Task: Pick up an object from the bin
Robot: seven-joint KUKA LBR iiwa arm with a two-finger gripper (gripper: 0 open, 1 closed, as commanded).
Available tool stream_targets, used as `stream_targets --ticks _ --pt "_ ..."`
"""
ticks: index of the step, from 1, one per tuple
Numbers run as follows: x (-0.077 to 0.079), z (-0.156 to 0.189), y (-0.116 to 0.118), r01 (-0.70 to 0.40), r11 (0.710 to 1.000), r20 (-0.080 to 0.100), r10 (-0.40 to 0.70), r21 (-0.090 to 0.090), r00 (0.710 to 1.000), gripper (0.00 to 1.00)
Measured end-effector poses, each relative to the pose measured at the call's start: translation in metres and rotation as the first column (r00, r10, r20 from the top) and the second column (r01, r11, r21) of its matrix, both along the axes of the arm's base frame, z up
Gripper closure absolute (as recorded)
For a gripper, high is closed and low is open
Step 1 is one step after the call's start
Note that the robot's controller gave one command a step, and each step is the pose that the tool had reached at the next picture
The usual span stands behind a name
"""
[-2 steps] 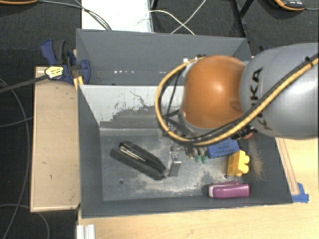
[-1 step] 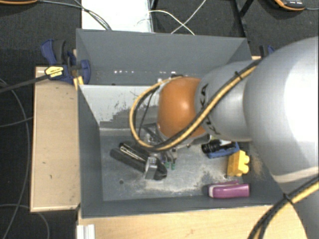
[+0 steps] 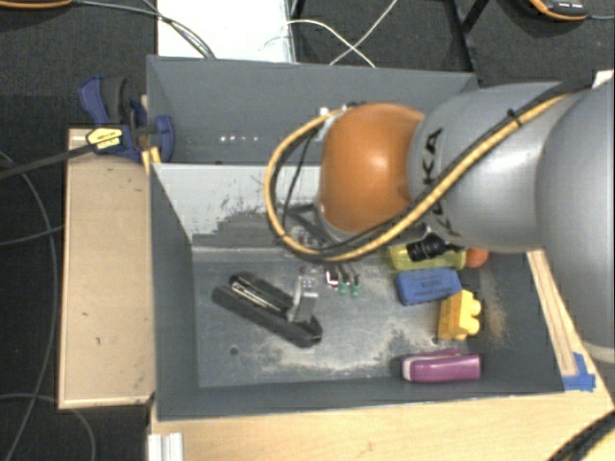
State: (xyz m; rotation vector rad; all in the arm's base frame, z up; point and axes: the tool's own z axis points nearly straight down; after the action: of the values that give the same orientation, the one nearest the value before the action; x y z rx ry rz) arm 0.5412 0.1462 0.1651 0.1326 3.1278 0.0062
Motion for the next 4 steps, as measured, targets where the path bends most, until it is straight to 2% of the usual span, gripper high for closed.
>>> stream_targets --ticks 1,2,3,4 --pt "-0.004 -0.065 0.017 0.284 0.959 -0.011 -0.284 -0.001 0.959 0.00" --pt "-0.005 -0.095 0.018 0.139 0.990 -0.002 -0.139 0.001 0.990 0.00" --pt "-0.006 -0.095 0.005 0.368 0.930 -0.009 -0.368 0.001 0.930 1.00" --pt "-0.006 -0.095 0.005 0.368 0.930 -0.009 -0.368 0.001 0.930 1.00"
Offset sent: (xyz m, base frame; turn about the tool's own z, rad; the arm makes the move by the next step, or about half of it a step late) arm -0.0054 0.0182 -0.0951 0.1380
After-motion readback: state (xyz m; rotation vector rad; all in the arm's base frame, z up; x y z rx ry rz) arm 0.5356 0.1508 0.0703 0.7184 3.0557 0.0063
